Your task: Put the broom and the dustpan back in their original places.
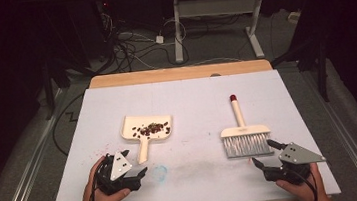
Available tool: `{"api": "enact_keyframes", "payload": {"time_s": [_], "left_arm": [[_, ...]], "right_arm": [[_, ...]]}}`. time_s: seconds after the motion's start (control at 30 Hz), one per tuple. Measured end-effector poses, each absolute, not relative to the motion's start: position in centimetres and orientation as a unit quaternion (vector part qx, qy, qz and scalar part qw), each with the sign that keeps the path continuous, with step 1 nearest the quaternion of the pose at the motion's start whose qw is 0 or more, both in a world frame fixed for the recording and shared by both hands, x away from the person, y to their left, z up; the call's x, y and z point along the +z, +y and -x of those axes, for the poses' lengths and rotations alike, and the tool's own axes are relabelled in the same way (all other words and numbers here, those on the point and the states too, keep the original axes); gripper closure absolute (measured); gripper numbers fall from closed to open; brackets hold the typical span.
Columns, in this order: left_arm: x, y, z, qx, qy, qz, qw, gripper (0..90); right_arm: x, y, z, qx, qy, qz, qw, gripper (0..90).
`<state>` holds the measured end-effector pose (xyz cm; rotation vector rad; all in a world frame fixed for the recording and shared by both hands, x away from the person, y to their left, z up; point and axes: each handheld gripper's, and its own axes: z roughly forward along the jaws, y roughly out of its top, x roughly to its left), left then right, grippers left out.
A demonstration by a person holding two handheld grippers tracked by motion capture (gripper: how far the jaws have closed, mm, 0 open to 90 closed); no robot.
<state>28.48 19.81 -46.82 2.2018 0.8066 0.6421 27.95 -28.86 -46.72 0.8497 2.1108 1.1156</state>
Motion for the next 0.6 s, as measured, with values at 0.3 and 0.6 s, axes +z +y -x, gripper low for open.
{"api": "enact_keyframes", "payload": {"time_s": [0.3,0.6], "left_arm": [[-46.81,20.0,-28.23,0.248,0.31,-0.848,0.351,19.7],[-46.87,19.82,-28.24,0.248,0.306,-0.851,0.347,19.7]], "right_arm": [[-46.39,-28.34,-27.74,0.419,0.794,-0.316,0.305,23.6],[-46.13,-28.35,-27.72,0.42,0.793,-0.311,0.313,23.6]]}}
